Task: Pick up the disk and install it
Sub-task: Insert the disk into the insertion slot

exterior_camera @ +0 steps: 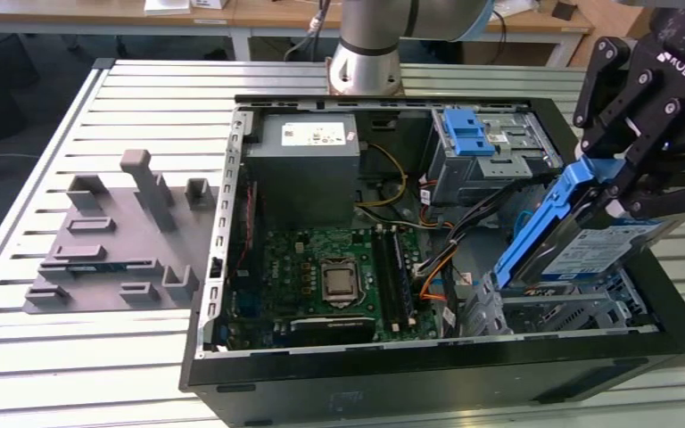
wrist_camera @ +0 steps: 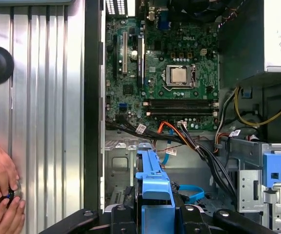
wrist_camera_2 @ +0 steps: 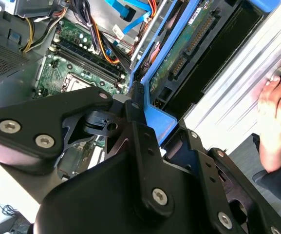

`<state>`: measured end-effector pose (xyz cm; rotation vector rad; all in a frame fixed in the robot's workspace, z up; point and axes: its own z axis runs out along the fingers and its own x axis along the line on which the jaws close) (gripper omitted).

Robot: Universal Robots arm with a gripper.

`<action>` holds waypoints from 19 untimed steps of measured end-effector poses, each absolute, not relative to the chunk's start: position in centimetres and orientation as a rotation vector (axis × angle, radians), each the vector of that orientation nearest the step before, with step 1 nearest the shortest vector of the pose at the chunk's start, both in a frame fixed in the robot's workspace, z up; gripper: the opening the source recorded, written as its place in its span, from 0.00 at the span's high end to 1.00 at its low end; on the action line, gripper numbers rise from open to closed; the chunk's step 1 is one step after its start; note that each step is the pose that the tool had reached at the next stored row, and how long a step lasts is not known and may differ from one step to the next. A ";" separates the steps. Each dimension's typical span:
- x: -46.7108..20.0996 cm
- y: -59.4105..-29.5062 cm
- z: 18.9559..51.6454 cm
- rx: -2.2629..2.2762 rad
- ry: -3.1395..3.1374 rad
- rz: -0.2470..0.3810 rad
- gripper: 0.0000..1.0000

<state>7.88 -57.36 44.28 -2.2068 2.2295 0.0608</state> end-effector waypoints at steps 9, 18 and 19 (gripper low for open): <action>7.9 -57.6 43.8 -2.214 2.223 0.061 0.64; 7.9 -57.7 43.4 -2.214 2.223 0.061 0.64; 7.9 -57.7 43.3 -2.214 2.223 0.061 0.64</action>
